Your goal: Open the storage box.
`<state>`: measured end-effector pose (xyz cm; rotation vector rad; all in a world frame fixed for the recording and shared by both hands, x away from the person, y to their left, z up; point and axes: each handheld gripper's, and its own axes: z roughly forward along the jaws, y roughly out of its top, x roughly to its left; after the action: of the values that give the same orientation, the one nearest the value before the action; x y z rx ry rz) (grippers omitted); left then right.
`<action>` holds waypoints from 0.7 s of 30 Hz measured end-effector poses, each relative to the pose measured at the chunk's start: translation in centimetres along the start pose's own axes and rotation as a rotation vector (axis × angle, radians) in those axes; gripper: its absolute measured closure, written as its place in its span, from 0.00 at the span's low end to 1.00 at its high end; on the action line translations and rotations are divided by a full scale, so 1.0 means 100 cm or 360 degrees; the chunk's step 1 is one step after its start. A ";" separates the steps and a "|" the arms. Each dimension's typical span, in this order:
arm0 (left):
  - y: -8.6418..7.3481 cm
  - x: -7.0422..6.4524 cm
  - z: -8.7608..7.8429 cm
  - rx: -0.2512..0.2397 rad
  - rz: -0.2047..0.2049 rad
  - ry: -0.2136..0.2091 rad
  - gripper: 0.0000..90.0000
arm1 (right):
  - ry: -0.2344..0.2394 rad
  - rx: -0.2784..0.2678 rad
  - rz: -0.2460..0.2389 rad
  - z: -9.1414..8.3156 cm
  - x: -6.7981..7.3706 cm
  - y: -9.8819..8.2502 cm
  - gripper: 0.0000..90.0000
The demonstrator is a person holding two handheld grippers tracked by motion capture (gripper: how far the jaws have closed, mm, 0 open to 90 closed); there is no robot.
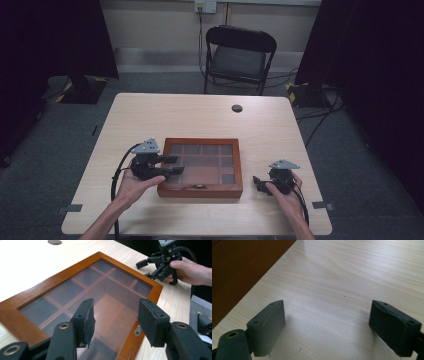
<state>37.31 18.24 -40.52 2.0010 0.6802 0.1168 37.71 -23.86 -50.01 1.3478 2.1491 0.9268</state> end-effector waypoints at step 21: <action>0.001 -0.029 0.041 0.0203 0.0157 -0.0147 0.62 | 0.0000 0.0000 0.0000 0.000 0.000 0.000 0.14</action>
<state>36.40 13.53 -41.94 2.1487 0.5417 0.0406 37.71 -23.86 -50.01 1.3479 2.1490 0.9271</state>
